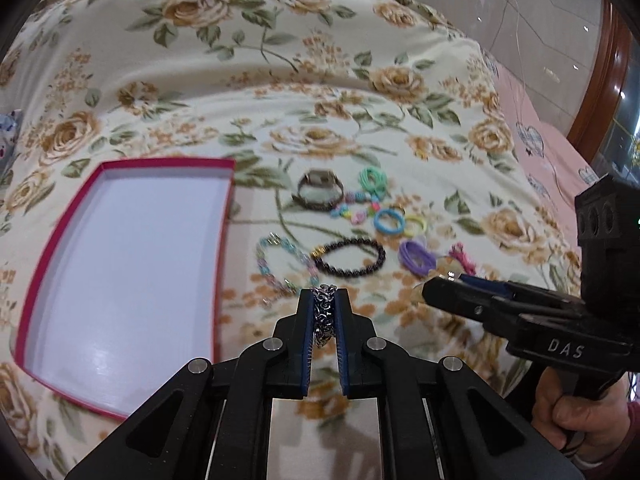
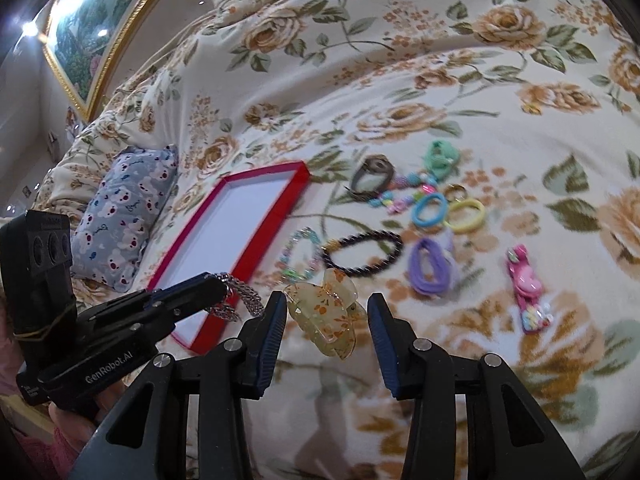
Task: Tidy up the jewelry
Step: 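Grasp the silver chain with the left tool while the right tool grasps the yellow claw clip, then carry chain and claw clip into the red box and open both tools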
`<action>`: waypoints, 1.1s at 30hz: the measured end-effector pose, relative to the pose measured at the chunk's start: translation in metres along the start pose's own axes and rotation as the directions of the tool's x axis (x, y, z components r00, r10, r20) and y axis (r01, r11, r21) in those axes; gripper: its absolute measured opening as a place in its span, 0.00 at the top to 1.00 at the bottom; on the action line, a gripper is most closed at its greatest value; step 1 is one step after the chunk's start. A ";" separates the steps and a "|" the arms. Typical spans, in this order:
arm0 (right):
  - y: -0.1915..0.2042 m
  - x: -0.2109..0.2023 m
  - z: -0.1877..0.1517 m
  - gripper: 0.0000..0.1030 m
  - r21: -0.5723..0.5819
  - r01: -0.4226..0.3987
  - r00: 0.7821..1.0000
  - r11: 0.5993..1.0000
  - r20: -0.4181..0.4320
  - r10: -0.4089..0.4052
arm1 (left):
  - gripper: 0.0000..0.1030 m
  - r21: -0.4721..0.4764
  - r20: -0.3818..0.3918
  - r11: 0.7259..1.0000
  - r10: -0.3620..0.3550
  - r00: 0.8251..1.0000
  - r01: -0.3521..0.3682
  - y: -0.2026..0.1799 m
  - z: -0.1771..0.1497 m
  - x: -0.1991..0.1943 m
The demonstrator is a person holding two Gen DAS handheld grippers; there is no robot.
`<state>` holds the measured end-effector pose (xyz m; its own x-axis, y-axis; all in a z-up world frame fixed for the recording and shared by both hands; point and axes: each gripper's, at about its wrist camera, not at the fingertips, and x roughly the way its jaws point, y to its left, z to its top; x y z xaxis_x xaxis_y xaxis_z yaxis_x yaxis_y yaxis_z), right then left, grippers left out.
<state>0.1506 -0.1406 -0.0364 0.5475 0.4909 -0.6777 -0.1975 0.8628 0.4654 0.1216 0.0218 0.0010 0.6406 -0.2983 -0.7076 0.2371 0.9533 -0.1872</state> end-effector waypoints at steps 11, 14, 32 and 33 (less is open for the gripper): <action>0.045 0.034 0.012 0.59 -0.081 -0.081 0.996 0.993 -0.054 0.077 | 0.92 -0.125 0.056 0.990 0.077 0.995 -0.069 0.049 0.000 -0.045; 0.061 0.047 0.014 0.59 -0.108 -0.112 0.992 0.988 -0.077 0.104 | 0.92 -0.157 0.070 0.983 0.109 0.992 -0.098 0.063 -0.002 -0.057; 0.141 0.124 0.013 0.59 -0.232 -0.207 0.966 0.951 -0.202 0.161 | 0.92 -0.296 0.018 0.931 0.227 0.974 -0.212 0.136 -0.006 -0.044; 0.142 0.129 0.011 0.59 -0.237 -0.205 0.965 0.949 -0.212 0.156 | 0.92 -0.299 0.008 0.929 0.230 0.973 -0.218 0.140 -0.006 -0.040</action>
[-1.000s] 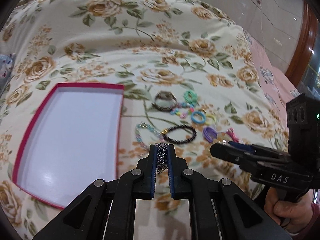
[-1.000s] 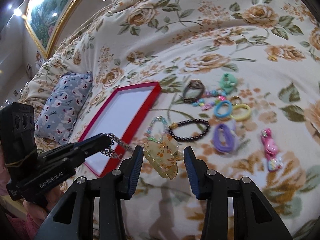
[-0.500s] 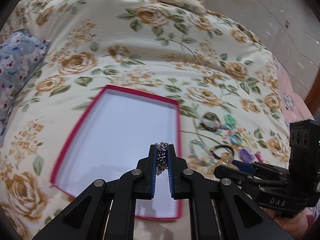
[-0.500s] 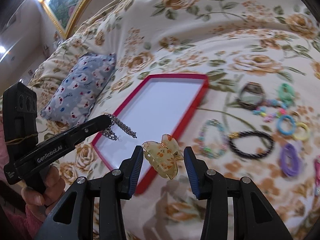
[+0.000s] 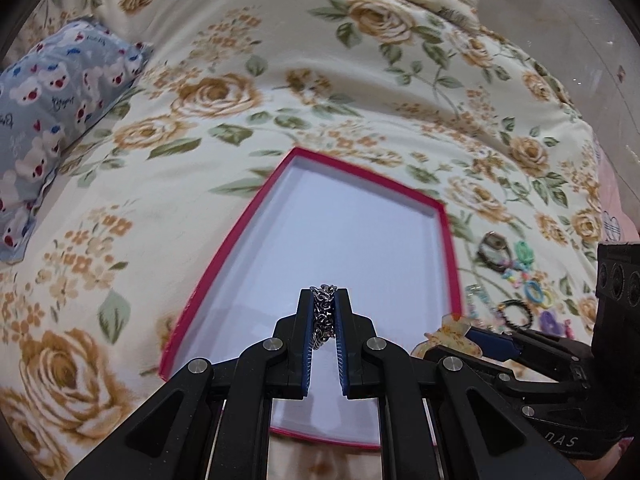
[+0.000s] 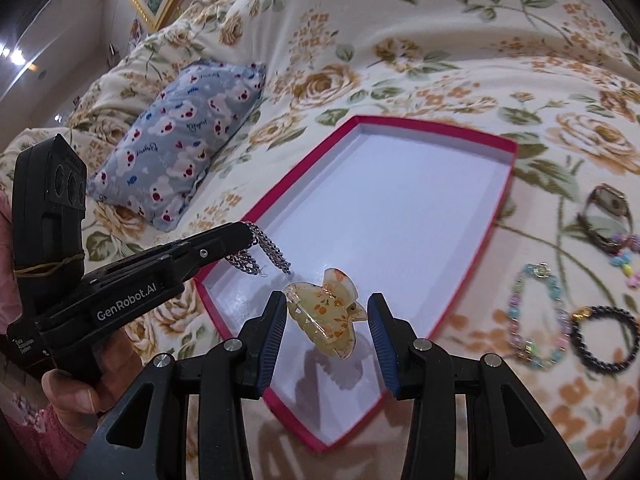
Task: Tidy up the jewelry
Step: 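Carry chain and claw clip into the red box and open both tools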
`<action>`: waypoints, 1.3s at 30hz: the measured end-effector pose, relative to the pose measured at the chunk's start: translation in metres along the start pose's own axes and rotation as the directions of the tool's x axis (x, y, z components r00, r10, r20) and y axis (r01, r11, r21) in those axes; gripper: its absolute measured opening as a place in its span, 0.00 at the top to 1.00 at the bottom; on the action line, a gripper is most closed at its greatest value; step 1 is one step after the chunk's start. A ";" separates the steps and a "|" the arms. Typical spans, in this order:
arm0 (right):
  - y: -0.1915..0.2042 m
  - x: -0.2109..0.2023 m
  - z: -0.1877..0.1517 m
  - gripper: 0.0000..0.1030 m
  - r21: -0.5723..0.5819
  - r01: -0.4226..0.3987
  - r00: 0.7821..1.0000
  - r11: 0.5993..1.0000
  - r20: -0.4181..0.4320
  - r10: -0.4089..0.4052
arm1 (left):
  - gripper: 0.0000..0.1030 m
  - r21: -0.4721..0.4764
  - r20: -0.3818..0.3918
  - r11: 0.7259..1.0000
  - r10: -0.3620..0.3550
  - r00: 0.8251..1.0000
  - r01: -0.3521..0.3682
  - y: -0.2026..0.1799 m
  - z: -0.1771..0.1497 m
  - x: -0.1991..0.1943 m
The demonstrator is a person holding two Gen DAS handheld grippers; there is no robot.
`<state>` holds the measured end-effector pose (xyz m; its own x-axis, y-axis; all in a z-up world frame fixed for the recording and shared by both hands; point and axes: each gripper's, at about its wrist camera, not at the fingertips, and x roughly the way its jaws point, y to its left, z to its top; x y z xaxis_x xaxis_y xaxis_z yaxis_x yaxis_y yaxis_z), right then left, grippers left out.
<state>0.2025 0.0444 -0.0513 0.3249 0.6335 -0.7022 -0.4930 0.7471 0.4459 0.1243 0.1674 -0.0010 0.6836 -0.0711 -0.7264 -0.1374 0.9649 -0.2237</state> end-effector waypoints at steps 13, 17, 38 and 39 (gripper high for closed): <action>0.009 0.036 -0.004 0.59 -0.084 0.042 0.995 0.996 -0.086 -0.049 | 0.91 -0.017 -0.077 0.998 0.065 0.995 -0.067 0.019 -0.003 0.039; 0.012 0.039 -0.003 0.57 -0.110 0.053 0.993 0.993 -0.098 -0.064 | 0.91 -0.017 -0.092 0.997 0.072 0.993 -0.073 0.020 -0.004 0.046; -0.002 -0.014 -0.009 0.48 -0.028 0.023 1.000 0.999 0.003 -0.023 | 0.53 -0.028 -0.038 0.996 0.089 0.995 -0.090 0.009 -0.009 0.014; -0.008 -0.024 -0.011 0.48 -0.007 0.028 0.999 1.000 0.020 -0.028 | 0.51 -0.026 -0.034 0.996 0.085 0.996 -0.086 0.007 -0.010 0.011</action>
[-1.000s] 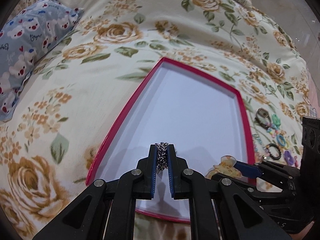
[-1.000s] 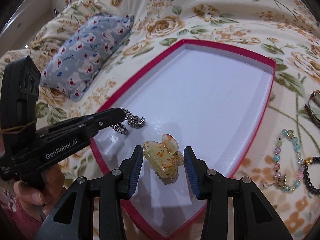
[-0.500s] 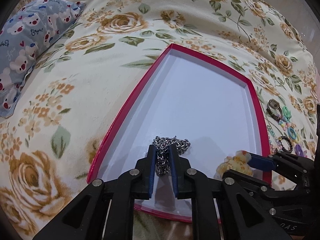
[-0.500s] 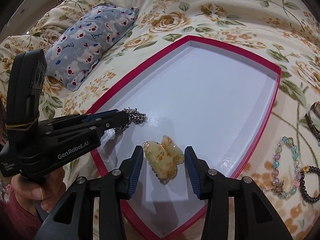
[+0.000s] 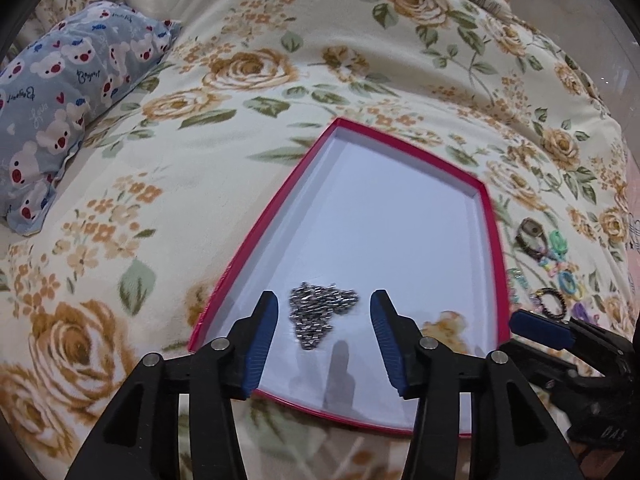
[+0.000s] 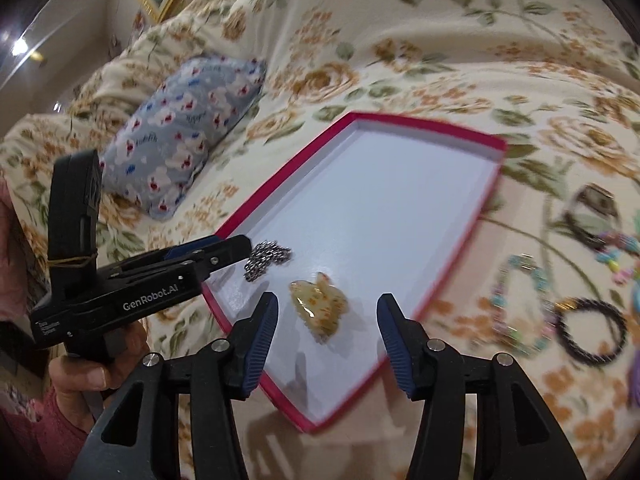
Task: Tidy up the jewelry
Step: 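Carry chain and claw clip into the red box and open both tools, then grasp the black bead bracelet with the left tool while the right tool grasps the pink flamingo clip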
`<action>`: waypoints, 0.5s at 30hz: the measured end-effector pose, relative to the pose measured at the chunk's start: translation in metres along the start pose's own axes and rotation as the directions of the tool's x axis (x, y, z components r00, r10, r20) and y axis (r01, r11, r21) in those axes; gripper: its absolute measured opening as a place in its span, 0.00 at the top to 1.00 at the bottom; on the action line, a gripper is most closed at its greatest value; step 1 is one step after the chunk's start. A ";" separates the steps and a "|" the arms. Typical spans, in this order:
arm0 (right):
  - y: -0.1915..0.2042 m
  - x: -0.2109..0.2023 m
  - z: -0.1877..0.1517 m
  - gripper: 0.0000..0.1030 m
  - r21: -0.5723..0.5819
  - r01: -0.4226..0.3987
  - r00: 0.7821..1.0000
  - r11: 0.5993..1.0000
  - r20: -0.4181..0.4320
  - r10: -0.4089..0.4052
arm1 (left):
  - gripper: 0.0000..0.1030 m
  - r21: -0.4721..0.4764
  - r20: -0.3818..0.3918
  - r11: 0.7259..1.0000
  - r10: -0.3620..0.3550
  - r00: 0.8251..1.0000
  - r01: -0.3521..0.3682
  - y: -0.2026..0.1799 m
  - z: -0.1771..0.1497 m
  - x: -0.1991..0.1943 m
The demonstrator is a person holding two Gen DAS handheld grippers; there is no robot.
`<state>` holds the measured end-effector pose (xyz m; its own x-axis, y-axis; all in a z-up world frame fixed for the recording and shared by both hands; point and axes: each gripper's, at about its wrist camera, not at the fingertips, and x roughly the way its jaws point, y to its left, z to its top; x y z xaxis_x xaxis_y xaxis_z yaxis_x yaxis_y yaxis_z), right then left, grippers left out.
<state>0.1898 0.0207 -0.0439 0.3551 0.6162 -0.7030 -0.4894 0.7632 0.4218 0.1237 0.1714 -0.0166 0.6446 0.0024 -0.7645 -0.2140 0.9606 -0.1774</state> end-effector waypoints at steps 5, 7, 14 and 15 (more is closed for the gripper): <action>-0.023 -0.035 -0.007 0.46 0.055 0.046 0.998 0.997 0.048 -0.049 | 0.48 0.025 0.016 0.999 -0.035 0.999 0.034 -0.016 -0.001 -0.015; -0.034 -0.048 -0.013 0.46 0.084 0.073 0.995 0.994 0.058 -0.078 | 0.46 0.042 0.019 0.998 -0.053 0.998 0.052 -0.026 -0.003 -0.020; -0.082 -0.096 -0.038 0.46 0.207 0.167 0.977 0.964 0.095 -0.190 | 0.45 0.116 0.000 0.987 -0.117 0.993 0.116 -0.062 -0.007 -0.028; -0.087 -0.101 -0.041 0.46 0.220 0.176 0.975 0.959 0.096 -0.201 | 0.45 0.124 -0.005 0.985 -0.123 0.992 0.123 -0.067 -0.007 -0.027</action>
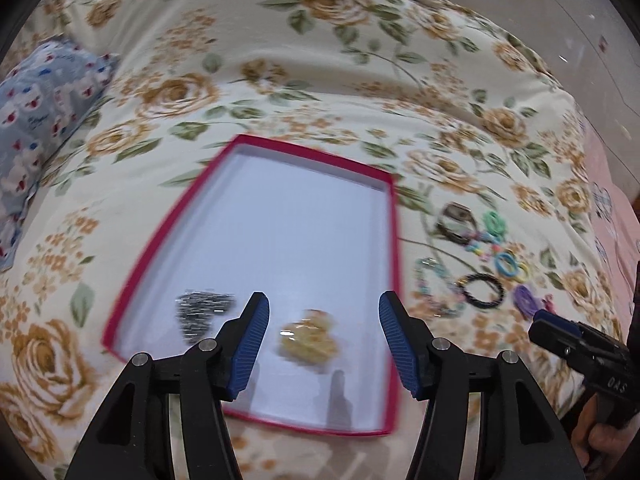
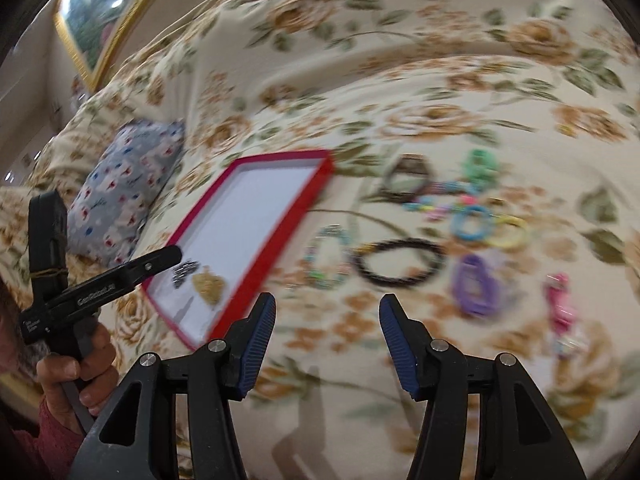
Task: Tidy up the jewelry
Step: 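Grasp the black bead bracelet with the left tool while the right tool grasps the pink flamingo clip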
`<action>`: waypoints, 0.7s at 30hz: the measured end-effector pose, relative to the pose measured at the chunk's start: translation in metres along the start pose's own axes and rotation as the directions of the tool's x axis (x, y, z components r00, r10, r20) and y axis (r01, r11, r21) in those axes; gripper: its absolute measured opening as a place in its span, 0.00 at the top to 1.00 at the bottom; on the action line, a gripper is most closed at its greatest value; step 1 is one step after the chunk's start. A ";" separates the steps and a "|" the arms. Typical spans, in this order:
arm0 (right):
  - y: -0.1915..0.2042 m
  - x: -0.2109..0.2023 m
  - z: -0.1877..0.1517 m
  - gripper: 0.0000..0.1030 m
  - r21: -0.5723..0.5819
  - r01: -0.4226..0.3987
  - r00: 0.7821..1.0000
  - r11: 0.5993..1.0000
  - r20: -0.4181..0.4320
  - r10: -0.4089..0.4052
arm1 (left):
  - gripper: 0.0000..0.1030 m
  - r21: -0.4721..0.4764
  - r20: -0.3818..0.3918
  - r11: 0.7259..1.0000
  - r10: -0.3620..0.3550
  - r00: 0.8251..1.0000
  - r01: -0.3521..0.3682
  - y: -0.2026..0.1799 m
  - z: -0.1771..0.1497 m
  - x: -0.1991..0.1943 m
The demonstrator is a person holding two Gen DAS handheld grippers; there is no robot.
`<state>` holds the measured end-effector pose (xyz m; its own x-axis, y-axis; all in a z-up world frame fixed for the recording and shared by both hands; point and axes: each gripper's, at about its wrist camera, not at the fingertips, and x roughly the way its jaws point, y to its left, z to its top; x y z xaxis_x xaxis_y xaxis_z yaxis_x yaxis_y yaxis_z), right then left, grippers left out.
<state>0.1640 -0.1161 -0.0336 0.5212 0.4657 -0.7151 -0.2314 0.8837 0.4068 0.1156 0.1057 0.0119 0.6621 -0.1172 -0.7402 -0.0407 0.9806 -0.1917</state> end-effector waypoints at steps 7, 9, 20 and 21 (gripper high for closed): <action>-0.041 -0.028 -0.009 0.46 0.078 0.077 0.996 0.994 0.036 -0.081 | 0.45 0.086 -0.033 0.995 -0.048 0.998 0.051 -0.038 0.004 0.010; -0.053 -0.034 -0.011 0.46 0.102 0.092 0.994 0.991 0.042 -0.097 | 0.45 0.108 -0.049 0.992 -0.059 0.997 0.064 -0.046 0.005 0.014; -0.087 -0.040 -0.015 0.46 0.150 0.151 0.986 0.977 0.044 -0.159 | 0.44 0.196 -0.116 0.975 -0.087 0.989 0.108 -0.084 0.016 0.046; -0.088 -0.040 -0.015 0.46 0.150 0.158 0.985 0.976 0.043 -0.166 | 0.44 0.201 -0.119 0.974 -0.085 0.989 0.107 -0.086 0.017 0.050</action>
<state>0.1507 -0.2116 -0.0489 0.5872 0.3104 -0.7475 -0.0209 0.9290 0.3694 0.1651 0.0179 0.0027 0.5698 -0.2175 -0.7925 0.1820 0.9738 -0.1364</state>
